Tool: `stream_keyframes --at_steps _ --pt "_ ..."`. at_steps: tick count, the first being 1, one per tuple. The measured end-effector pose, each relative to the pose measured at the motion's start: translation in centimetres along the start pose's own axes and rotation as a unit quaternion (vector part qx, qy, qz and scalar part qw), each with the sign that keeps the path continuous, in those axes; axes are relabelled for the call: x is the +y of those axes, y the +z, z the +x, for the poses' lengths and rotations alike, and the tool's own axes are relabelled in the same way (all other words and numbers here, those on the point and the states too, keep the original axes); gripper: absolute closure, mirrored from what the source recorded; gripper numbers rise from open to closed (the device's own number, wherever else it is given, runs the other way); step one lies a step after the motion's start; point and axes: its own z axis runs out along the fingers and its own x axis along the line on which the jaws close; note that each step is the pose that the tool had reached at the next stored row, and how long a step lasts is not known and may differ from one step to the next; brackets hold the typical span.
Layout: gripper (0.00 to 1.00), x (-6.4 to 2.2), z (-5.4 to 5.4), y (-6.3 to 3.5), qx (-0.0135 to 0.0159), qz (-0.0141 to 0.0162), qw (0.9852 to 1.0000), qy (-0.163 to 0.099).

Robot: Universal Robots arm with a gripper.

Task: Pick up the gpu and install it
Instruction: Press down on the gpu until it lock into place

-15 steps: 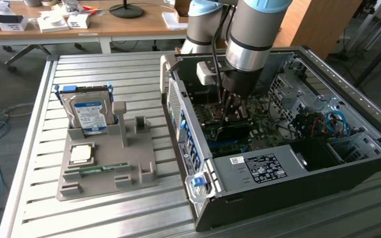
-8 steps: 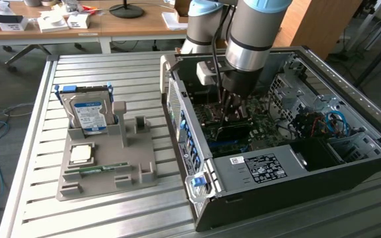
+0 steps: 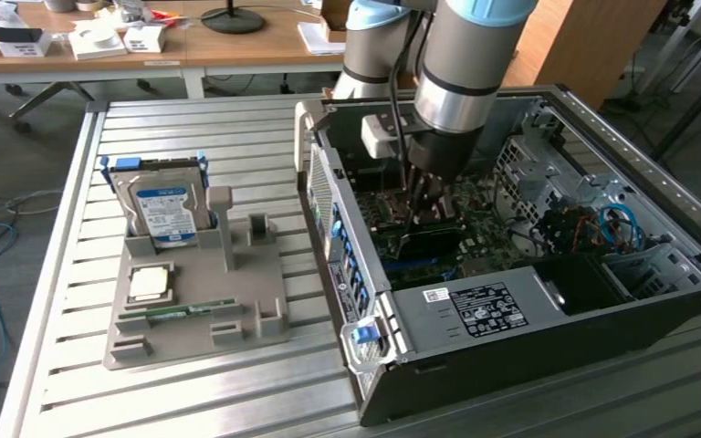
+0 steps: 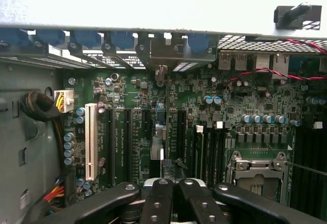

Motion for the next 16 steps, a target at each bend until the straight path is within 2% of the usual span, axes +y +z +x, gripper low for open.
stream_keyframes --at_steps 11,16 --pt "0.89 0.02 0.02 0.35 0.0004 -0.0002 1.0 0.0" --pt "0.89 0.04 0.08 0.46 -0.0006 0.0003 1.0 0.0"
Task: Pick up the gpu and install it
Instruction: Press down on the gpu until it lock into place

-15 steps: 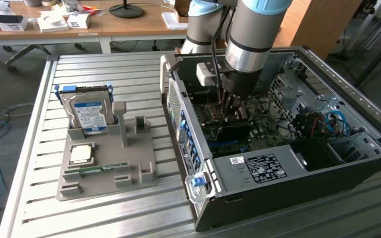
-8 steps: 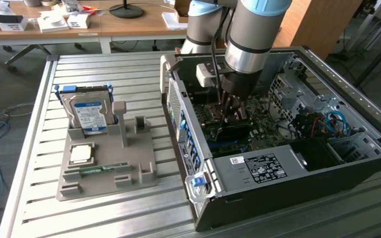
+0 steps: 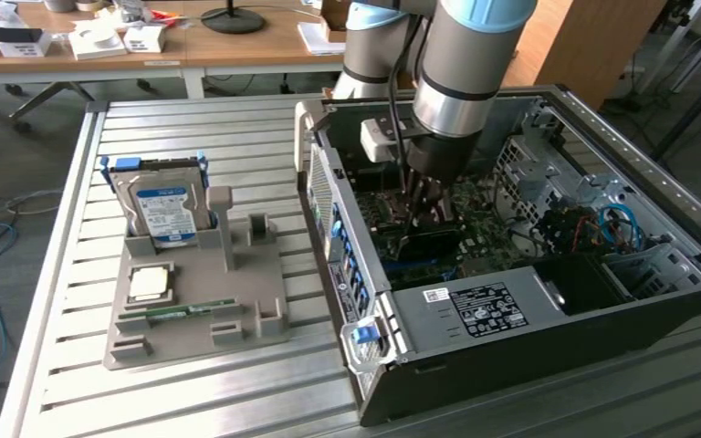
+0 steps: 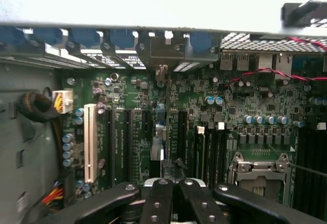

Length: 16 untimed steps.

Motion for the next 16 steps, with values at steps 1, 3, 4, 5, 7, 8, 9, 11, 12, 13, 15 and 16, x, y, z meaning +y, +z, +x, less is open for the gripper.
stream_keyframes --at_steps 1,3,4,5,7,8,9,11,12,13,15,16 --pt "0.89 0.0 0.01 -0.01 0.0003 -0.0001 1.0 0.0" --pt "0.89 0.01 0.02 -0.07 0.0009 -0.0005 1.0 0.0" --pt "0.89 0.01 0.02 -0.06 0.0008 -0.0004 1.0 0.0" --pt "0.89 0.02 0.02 -0.06 0.0008 -0.0004 1.0 0.0" --pt "0.89 0.09 0.07 -0.05 0.0008 -0.0004 1.0 0.0" --pt "0.89 0.14 0.1 -0.05 0.0008 -0.0004 1.0 0.0" --pt "0.89 0.16 0.12 -0.04 0.0008 -0.0004 1.0 0.0" --pt "0.89 0.16 0.12 -0.03 0.0008 -0.0004 1.0 0.0" --pt "0.89 0.17 0.12 -0.03 0.0008 -0.0004 1.0 0.0" --pt "0.89 0.17 0.12 -0.03 0.0008 -0.0004 1.0 0.0" --pt "0.89 0.18 0.13 -0.01 0.0009 -0.0005 1.0 0.0" --pt "0.89 0.18 0.14 0.04 0.0009 -0.0006 1.0 0.0"
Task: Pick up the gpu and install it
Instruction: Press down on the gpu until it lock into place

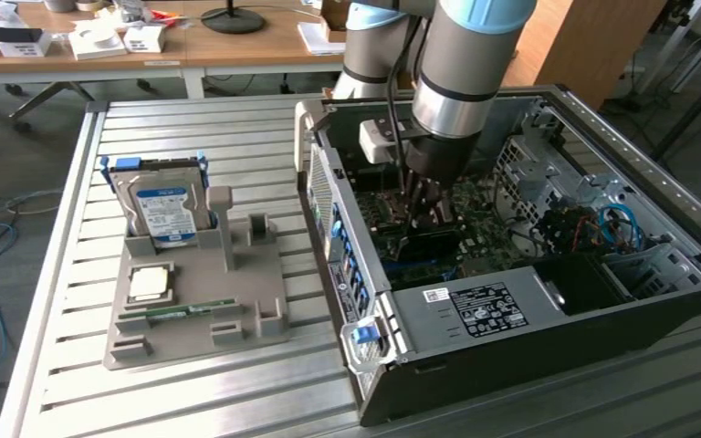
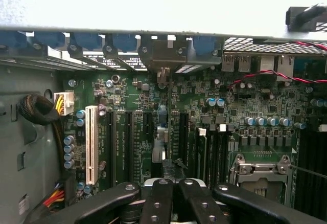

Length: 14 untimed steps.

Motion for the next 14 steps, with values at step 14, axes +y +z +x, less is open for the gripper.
stream_keyframes --at_steps 14 --pt "0.89 0.03 -0.01 0.12 -0.0011 0.0004 1.0 0.0"
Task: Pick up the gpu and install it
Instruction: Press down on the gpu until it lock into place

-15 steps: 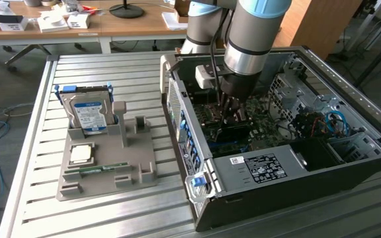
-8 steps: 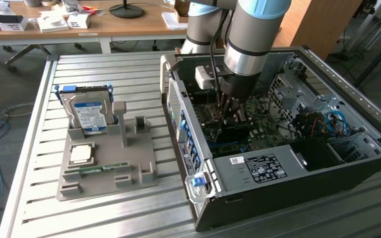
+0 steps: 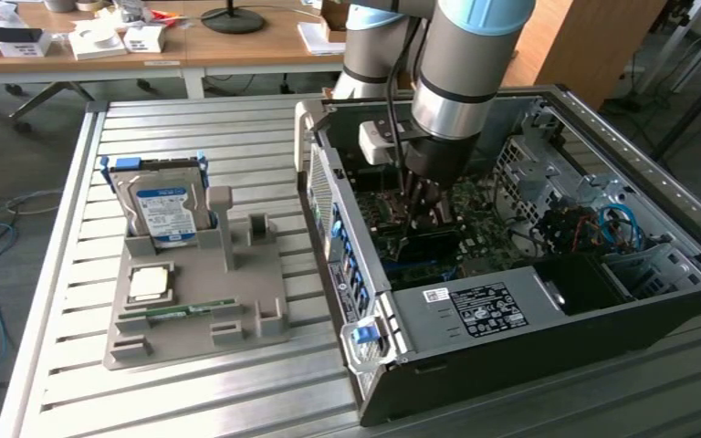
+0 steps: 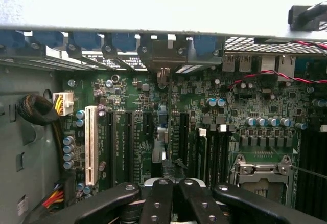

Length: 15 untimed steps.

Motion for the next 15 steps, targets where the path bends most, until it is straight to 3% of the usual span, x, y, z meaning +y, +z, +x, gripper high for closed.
stream_keyframes --at_steps 15 --pt "0.89 -0.17 -0.1 -4.15 0.0006 -0.0002 1.0 0.0"
